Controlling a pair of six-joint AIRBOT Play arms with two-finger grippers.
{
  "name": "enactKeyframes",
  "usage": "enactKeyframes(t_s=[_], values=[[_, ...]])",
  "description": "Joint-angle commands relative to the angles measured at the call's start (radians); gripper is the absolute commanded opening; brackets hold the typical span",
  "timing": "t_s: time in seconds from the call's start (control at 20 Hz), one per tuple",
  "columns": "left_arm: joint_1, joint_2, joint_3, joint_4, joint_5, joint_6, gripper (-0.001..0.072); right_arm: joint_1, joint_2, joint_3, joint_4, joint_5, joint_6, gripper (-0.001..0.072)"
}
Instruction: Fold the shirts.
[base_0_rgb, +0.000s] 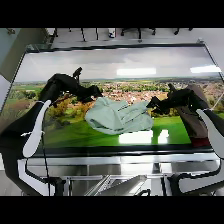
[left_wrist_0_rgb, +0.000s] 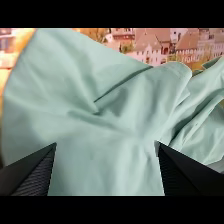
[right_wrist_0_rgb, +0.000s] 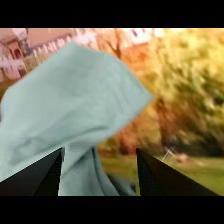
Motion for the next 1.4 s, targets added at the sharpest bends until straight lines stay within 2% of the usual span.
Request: enactKeyframes(t_s=[0.0, 0.15, 0.2, 0.25, 0.3, 0.45, 0.5, 0.55, 0.7, 0.85, 1.05, 1.2, 1.35], values=[[-0.076, -0.096, 0.101, -0.008, 0.0, 0.009, 0.0703, 0.03, -0.08, 0.085, 0.022, 0.02, -0.006, 0.0503], [-0.114, -0.18, 0.211, 0.053, 0.051, 0.006, 0.0702, 0.031, -0.117, 0.119, 0.026, 0.019, -0.003, 0.0503], [-0.117, -0.208, 0.233, 0.055, 0.089, 0.005, 0.0702, 0.03, -0.122, 0.119, 0.026, 0.019, -0.004, 0.0446], [-0.116, -0.237, 0.255, 0.055, 0.134, -0.004, 0.0702, 0.03, -0.124, 0.119, 0.026, 0.019, -0.006, 0.0306], [-0.116, -0.257, 0.267, 0.054, 0.171, -0.011, 0.0703, 0.03, -0.124, 0.119, 0.029, 0.019, -0.007, 0.0254], [-0.112, -0.267, 0.28, 0.063, 0.202, -0.011, 0.0702, 0.031, -0.124, 0.12, 0.038, 0.011, -0.033, 0.0239], [-0.105, -0.26, 0.28, 0.063, 0.182, -0.012, 0.0702, 0.031, -0.124, 0.121, 0.04, 0.01, -0.037, 0.009], [-0.105, -0.257, 0.28, 0.062, 0.169, -0.013, 0.0701, 0.031, -0.123, 0.121, 0.04, 0.011, -0.054, 0.0022], [-0.075, -0.234, 0.282, 0.064, 0.179, -0.012, 0.0702, 0.03, -0.123, 0.121, 0.04, -0.004, -0.059, 0.0022], [0.005, -0.19, 0.281, 0.065, 0.133, -0.012, 0.0702, 0.029, -0.123, 0.121, 0.04, -0.007, -0.076, 0.0022], [0.079, -0.219, 0.277, 0.058, 0.093, -0.01, 0.0702, 0.029, -0.123, 0.121, 0.041, -0.01, -0.078, 0.0022], [0.073, -0.282, 0.278, 0.001, 0.077, 0.07, 0.0702, 0.03, -0.122, 0.122, 0.045, -0.034, -0.077, 0.0022], [0.043, -0.335, 0.28, -0.01, 0.067, 0.089, 0.0702, 0.031, -0.122, 0.122, 0.058, -0.045, -0.077, 0.0022]])
